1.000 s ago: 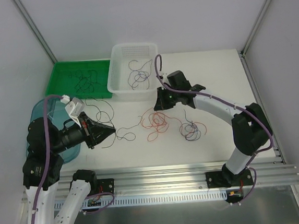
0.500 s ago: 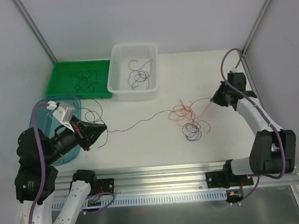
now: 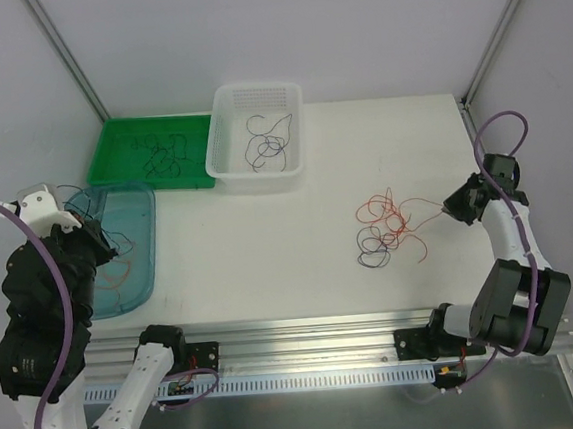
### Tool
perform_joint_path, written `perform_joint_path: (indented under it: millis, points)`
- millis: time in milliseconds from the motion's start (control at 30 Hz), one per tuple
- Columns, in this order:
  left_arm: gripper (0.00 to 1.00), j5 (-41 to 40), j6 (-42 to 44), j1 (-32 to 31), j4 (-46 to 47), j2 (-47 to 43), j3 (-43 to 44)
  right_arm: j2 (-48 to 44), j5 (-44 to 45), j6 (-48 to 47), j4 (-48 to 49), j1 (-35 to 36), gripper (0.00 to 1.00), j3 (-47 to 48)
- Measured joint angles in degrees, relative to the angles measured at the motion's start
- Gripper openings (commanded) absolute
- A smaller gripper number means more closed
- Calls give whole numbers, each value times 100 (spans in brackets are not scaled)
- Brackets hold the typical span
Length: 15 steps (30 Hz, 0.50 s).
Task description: Untangle the cables
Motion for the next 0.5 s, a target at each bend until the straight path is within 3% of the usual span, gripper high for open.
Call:
perform_joint_path:
  millis: [167,500]
  points:
    - [0,81,0,0,-9,197,269,-20,-411,-68,-33,238,1,0]
    - [0,251,87,0,101,890,796,-20,-761,-452,-210,2267,7,-92]
